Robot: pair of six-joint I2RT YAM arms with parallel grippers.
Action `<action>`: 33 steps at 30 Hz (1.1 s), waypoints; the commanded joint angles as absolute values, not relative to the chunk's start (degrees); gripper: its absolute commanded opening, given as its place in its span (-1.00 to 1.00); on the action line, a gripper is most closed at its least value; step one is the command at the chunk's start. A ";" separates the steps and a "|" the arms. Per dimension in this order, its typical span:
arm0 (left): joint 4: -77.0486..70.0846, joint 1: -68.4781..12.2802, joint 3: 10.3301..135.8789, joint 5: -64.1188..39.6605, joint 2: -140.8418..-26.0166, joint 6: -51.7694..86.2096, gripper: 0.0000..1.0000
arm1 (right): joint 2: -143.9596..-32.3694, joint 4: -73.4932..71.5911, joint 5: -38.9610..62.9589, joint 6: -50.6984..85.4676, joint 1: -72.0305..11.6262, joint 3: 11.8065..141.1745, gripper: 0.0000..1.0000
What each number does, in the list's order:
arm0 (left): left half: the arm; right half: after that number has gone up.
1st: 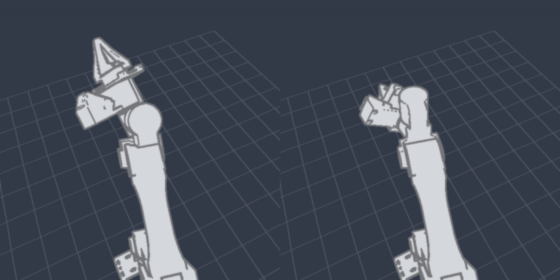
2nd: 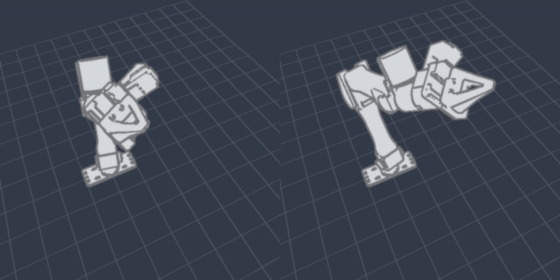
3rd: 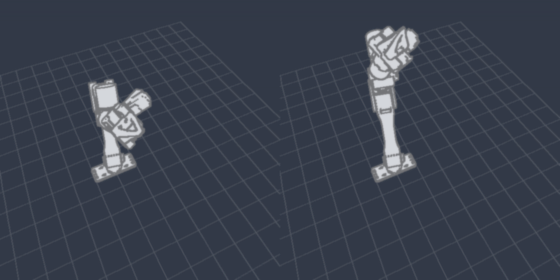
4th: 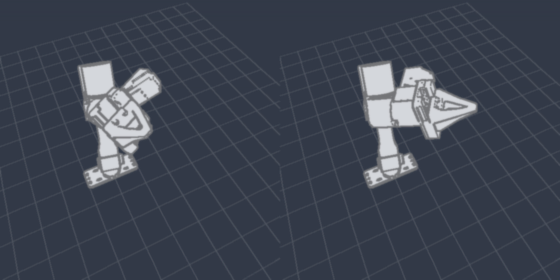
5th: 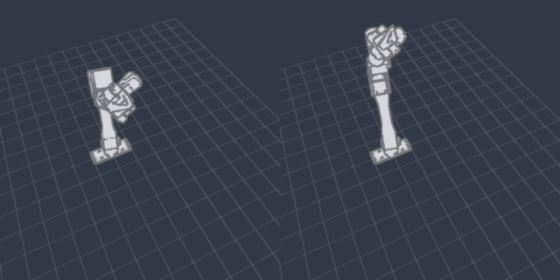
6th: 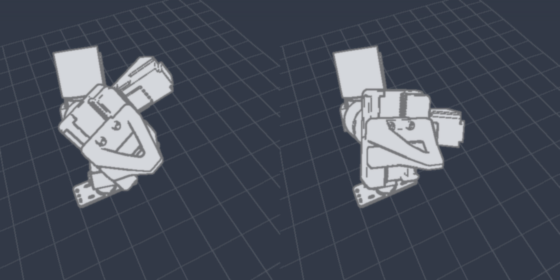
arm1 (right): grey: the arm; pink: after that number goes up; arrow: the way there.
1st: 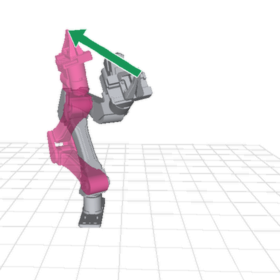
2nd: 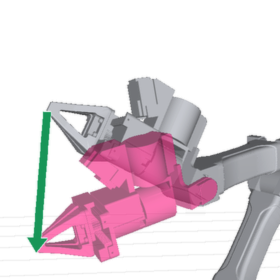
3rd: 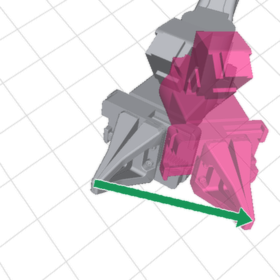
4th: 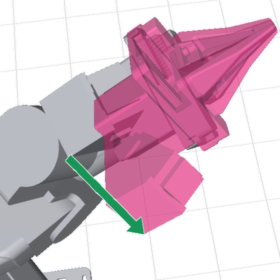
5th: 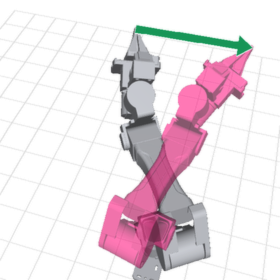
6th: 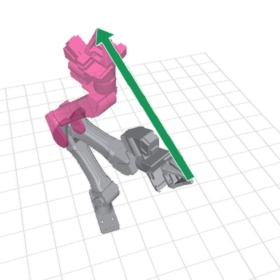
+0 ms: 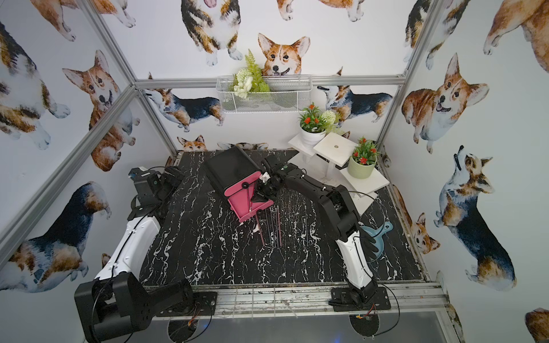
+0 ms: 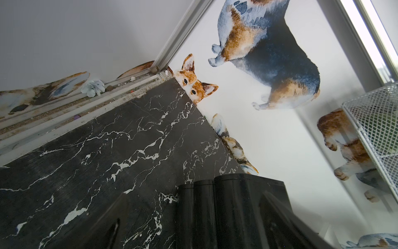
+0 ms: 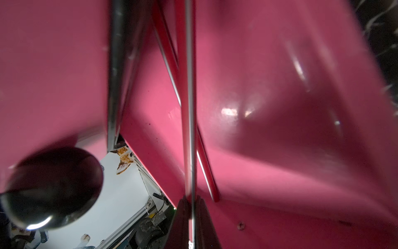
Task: Please place the pencils in the drawer according to their color
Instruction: Place the pencil in the drawer, then pick up the pencil from the center of the board.
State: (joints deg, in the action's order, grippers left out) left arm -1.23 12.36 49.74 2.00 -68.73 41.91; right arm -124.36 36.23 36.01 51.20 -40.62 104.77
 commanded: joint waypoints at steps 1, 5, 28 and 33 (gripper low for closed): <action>-2.72 12.39 49.75 1.89 -68.82 41.40 1.00 | -124.48 34.41 35.86 51.88 -40.98 105.38 -0.72; -2.55 12.39 49.75 1.93 -68.65 41.31 1.00 | -124.33 34.27 35.95 51.53 -41.04 105.29 -0.64; -2.00 12.39 49.83 2.46 -68.12 41.22 1.00 | -107.91 44.51 15.52 42.23 -43.36 93.01 -0.54; -2.08 12.42 49.75 2.55 -68.12 41.48 1.00 | -101.46 47.95 2.92 40.68 -45.68 83.95 -0.54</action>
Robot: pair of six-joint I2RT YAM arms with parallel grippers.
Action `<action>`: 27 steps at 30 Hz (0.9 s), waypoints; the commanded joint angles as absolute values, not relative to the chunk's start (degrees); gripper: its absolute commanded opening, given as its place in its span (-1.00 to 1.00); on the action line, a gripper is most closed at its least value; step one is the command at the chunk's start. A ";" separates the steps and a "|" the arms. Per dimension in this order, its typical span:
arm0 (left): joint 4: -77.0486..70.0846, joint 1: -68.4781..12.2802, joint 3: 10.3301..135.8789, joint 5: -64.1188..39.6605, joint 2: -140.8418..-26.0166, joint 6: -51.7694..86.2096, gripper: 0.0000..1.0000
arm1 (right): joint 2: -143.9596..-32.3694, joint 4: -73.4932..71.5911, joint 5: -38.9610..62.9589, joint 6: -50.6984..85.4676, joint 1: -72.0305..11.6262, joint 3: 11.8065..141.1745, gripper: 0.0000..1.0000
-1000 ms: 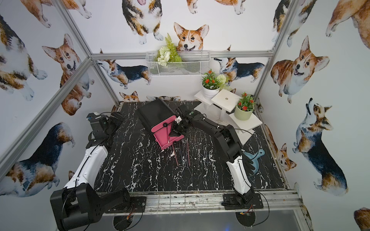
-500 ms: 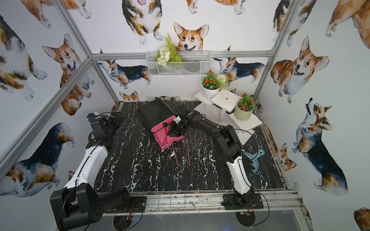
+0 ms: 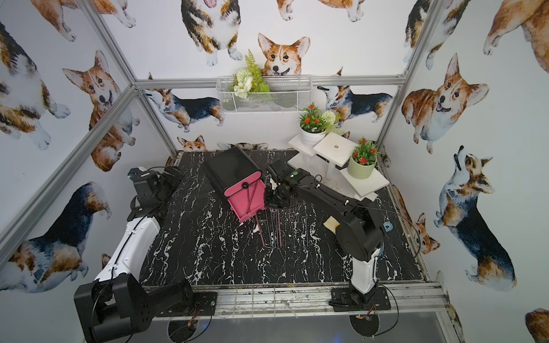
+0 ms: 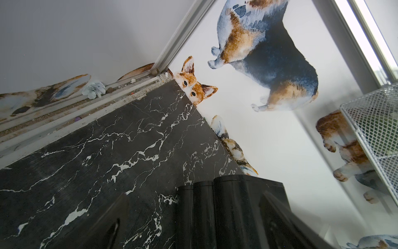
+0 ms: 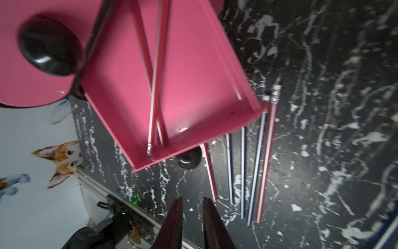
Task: Please place the pencils in the drawer according to their color
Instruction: Pick up the pencil from the center of the board.
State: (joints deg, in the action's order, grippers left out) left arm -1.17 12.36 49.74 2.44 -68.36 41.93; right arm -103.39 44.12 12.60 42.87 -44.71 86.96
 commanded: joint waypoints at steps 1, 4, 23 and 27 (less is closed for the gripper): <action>-2.03 12.39 49.75 2.55 -68.19 41.48 1.00 | -100.67 48.37 1.25 40.64 -46.22 82.44 -0.54; -2.12 12.44 49.66 2.60 -68.12 41.57 1.00 | -99.98 48.78 -2.53 40.65 -47.96 79.48 -0.53; -1.83 12.41 50.01 2.64 -68.20 41.31 1.00 | -111.28 45.01 -1.97 40.57 -50.10 79.78 -0.39; -1.76 12.44 50.08 2.71 -68.20 41.22 1.00 | -112.27 45.09 -2.11 40.54 -50.10 80.26 -0.39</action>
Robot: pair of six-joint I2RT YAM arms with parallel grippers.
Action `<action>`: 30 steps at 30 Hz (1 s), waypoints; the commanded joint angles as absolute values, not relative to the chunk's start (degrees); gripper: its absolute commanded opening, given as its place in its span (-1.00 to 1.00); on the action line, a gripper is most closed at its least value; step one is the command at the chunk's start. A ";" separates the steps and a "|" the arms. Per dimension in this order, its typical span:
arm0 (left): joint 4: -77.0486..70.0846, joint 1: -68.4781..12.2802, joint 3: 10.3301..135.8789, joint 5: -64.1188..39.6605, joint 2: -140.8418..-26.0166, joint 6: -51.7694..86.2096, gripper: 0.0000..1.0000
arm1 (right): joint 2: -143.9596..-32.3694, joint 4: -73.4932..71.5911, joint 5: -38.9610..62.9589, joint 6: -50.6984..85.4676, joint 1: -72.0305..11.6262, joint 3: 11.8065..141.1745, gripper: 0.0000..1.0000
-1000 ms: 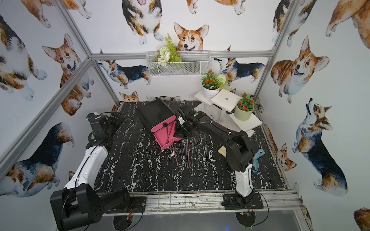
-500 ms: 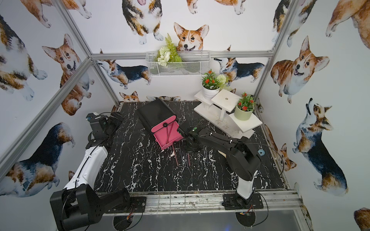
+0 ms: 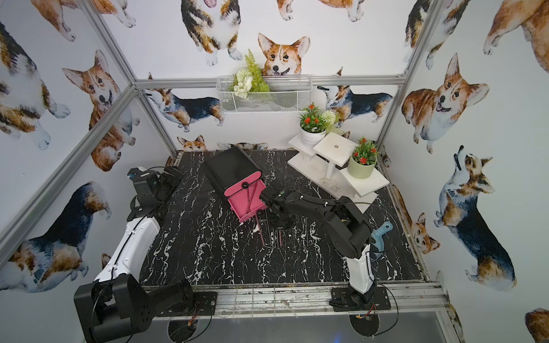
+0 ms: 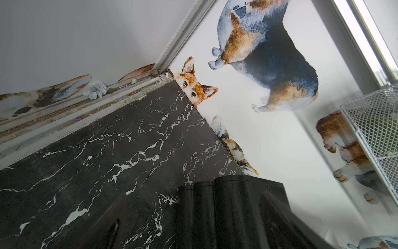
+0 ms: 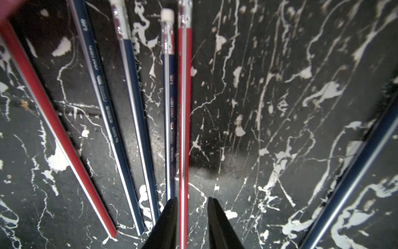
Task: Please place the pencils in the drawer according to their color
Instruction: Pick up the pencil from the center of the board.
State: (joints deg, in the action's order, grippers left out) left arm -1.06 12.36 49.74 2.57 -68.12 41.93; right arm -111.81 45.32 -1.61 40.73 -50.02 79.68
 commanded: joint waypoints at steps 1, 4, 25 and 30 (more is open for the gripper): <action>-1.80 12.41 50.10 2.73 -68.20 41.29 1.00 | -112.56 45.11 -2.09 40.52 -50.10 80.33 -0.39; -1.80 12.39 50.01 2.64 -68.20 41.26 1.00 | -113.13 45.27 -2.02 40.41 -50.02 80.42 -0.39; -1.76 12.40 50.10 2.69 -68.29 41.22 1.00 | -114.92 46.86 -1.84 40.55 -47.39 78.28 -0.47; -1.76 12.39 50.08 2.55 -68.47 41.22 1.00 | -115.39 46.76 -0.97 40.65 -46.67 77.66 -0.56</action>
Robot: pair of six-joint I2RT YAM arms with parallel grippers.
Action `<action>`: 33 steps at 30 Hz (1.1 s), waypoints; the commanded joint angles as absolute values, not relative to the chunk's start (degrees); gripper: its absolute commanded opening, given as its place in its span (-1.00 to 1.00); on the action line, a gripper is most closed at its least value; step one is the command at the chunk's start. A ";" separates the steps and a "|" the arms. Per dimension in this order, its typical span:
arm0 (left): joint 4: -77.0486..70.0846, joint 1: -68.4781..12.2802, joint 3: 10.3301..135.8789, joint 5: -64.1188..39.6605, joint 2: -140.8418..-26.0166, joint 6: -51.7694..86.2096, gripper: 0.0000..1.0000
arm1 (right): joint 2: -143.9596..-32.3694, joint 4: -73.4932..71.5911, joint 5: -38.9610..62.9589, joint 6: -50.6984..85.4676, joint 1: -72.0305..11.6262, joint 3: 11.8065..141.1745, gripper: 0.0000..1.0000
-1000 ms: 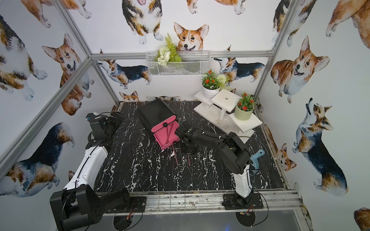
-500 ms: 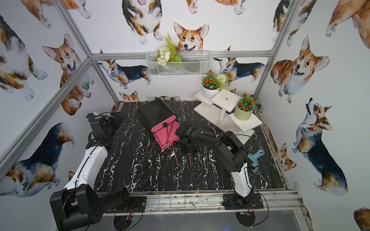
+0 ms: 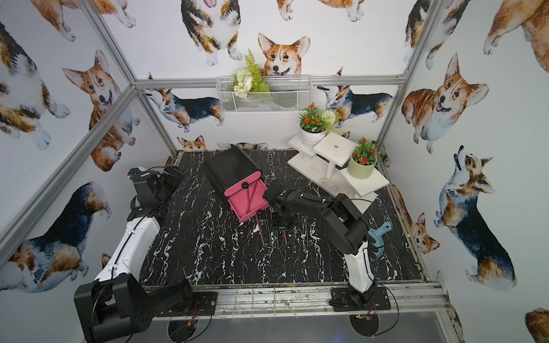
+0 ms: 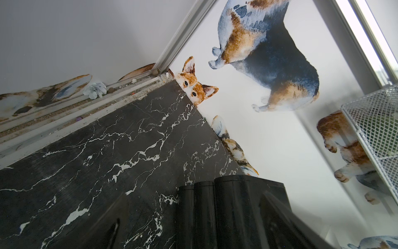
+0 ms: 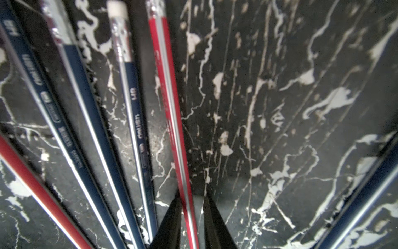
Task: Please place the pencils in the drawer according to their color
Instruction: Pick up the pencil from the center of the board.
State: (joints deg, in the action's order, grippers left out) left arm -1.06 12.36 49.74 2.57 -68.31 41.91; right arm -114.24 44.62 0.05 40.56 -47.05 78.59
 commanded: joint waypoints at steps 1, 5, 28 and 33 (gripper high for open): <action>-1.76 12.39 50.09 2.59 -68.47 41.22 1.00 | -115.58 46.92 -0.92 40.78 -46.60 77.69 -0.59; -1.76 12.39 50.10 2.64 -68.47 41.13 1.00 | -116.44 47.28 -0.78 40.95 -46.23 77.56 -0.70; -1.32 12.39 49.98 3.03 -68.64 41.13 1.00 | -108.39 46.26 -0.90 38.60 -44.20 75.94 -1.00; -1.32 12.39 50.01 3.00 -68.47 41.13 1.00 | -105.26 45.96 0.66 38.58 -43.46 75.98 -1.00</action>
